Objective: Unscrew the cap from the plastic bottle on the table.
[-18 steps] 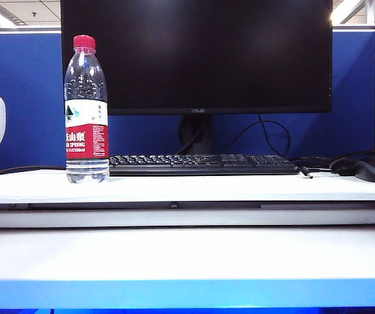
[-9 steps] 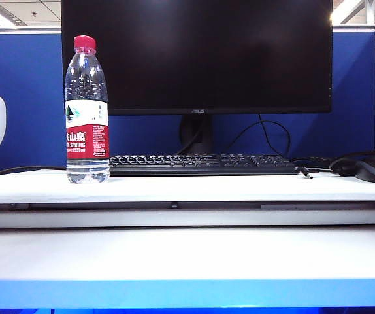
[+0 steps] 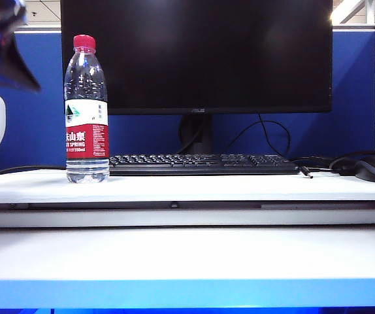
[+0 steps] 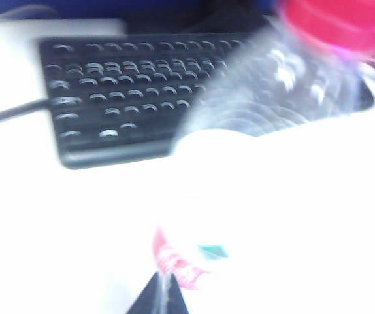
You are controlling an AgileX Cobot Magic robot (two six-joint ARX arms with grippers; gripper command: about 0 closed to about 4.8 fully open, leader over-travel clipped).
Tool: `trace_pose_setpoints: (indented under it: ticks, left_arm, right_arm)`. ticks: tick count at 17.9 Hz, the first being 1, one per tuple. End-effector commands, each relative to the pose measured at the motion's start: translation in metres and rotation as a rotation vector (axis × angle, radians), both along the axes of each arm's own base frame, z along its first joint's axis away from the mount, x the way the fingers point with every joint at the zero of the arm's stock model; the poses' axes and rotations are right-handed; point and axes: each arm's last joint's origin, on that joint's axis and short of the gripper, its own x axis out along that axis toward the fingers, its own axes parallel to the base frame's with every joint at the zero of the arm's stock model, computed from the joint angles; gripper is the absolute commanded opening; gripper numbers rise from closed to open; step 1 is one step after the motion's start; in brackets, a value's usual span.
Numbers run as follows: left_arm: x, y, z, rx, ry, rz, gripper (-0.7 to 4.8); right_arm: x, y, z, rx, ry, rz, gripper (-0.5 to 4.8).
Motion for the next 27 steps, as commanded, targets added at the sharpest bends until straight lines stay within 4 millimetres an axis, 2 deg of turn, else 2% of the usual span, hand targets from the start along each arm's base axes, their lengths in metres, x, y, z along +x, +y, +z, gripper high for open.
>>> trace_pose_setpoints:
  ticks: [1,4,6,7,9,12,13,16,21,24,27]
  left_arm:
    - [0.01,-0.003,0.0,0.042,-0.13,-0.136,0.24]
    - [0.011,-0.003,0.001,0.103,-0.207,-0.206,0.4]
    - [0.011,0.0,0.0,0.129,-0.219,-0.204,1.19]
    - [0.012,0.002,0.0,0.15,-0.224,-0.194,1.33]
    - [0.012,0.004,-0.001,0.176,-0.22,-0.167,1.99]
    - [0.012,0.008,0.0,0.179,-0.237,-0.186,2.9]
    - [0.011,0.006,0.0,0.174,-0.258,-0.237,3.13]
    - [0.009,0.004,0.001,0.127,-0.271,-0.314,3.31]
    - [0.011,0.003,0.002,0.171,-0.327,-0.329,4.49]
    - [0.016,0.001,0.003,0.174,-0.366,-0.33,4.49]
    - [0.023,-0.008,-0.007,0.158,-0.349,-0.365,4.49]
  right_arm:
    - [0.019,0.022,-0.012,-0.063,0.057,0.091,0.53]
    - [0.028,0.033,-0.019,-0.086,0.108,0.135,0.93]
    - [0.029,0.035,-0.02,-0.09,0.109,0.142,0.96]
    - [0.029,0.035,-0.02,-0.095,0.104,0.137,0.97]
    - [0.029,0.035,-0.02,-0.111,0.084,0.128,1.22]
    - [0.029,0.035,-0.021,-0.117,0.087,0.127,1.22]
    - [0.03,0.035,-0.021,-0.117,0.089,0.126,1.22]
    - [0.03,0.035,-0.021,-0.119,0.088,0.123,1.22]
    - [0.031,0.035,-0.022,-0.13,0.093,0.098,1.22]
    - [0.031,0.035,-0.022,-0.127,0.092,0.093,1.22]
    - [0.031,0.035,-0.022,-0.127,0.093,0.091,1.22]
